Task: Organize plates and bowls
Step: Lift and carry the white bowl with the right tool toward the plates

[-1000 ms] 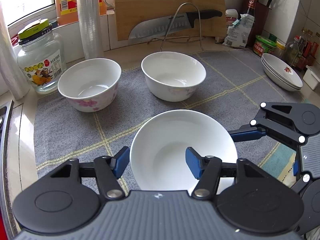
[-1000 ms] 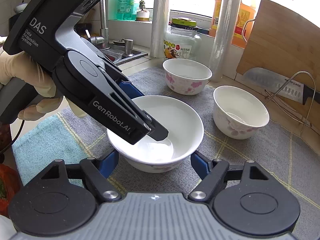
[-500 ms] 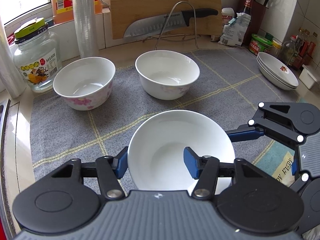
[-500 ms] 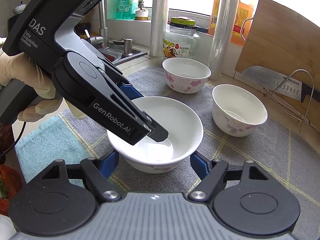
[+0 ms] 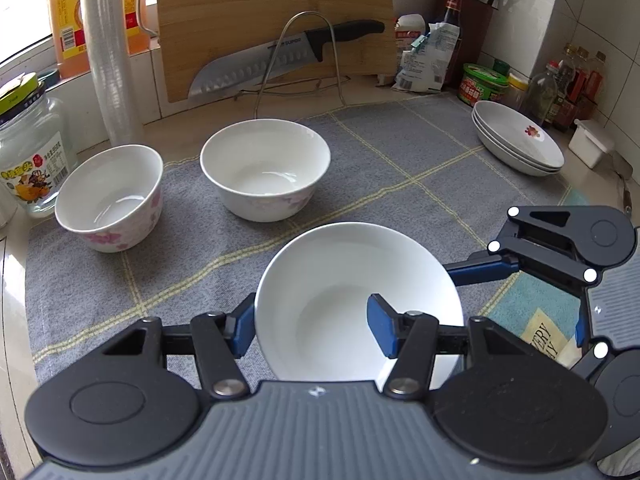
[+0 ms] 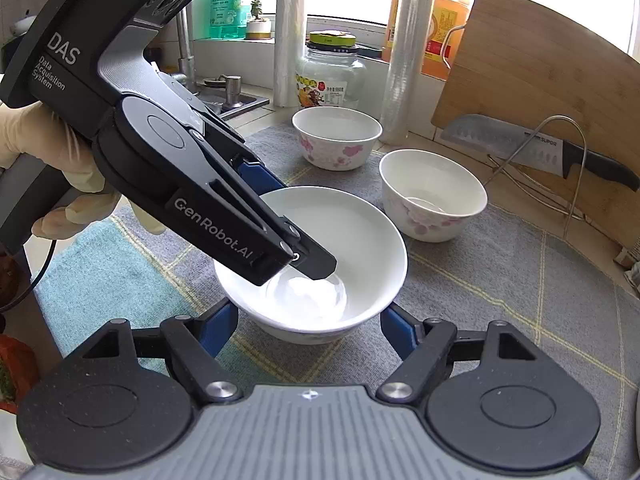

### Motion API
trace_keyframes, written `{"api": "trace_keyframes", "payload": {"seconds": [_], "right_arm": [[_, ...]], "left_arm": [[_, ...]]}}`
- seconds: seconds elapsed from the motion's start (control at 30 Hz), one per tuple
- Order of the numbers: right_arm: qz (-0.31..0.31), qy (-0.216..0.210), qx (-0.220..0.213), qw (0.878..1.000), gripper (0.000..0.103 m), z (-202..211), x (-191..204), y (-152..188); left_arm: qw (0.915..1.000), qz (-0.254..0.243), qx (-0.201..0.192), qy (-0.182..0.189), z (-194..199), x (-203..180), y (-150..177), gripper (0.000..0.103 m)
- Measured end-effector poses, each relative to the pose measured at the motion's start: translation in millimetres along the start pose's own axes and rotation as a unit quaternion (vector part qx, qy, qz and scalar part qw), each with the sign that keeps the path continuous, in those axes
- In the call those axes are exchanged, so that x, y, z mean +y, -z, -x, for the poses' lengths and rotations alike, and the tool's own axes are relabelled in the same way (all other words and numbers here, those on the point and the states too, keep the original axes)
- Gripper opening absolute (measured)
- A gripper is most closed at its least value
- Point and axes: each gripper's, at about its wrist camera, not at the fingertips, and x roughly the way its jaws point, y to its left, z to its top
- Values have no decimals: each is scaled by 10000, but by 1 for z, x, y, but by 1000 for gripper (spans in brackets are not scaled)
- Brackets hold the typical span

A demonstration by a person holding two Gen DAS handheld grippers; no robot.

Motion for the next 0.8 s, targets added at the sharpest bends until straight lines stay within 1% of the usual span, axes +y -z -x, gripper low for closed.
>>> {"api": "trace_keyframes", "payload": {"seconds": [0.27, 0.5, 0.8], "right_arm": [[-269, 334, 43, 9991, 82, 21, -21, 19], [-493, 663, 105, 9965, 82, 36, -44, 33], [-732, 913, 209, 9929, 82, 42, -69, 47]], "left_arm": [[9991, -340, 7, 272, -15, -31, -19, 56], [9964, -642, 7, 544, -33, -61, -36, 56], [9930, -896, 33, 763, -55, -86, -55, 57]]}}
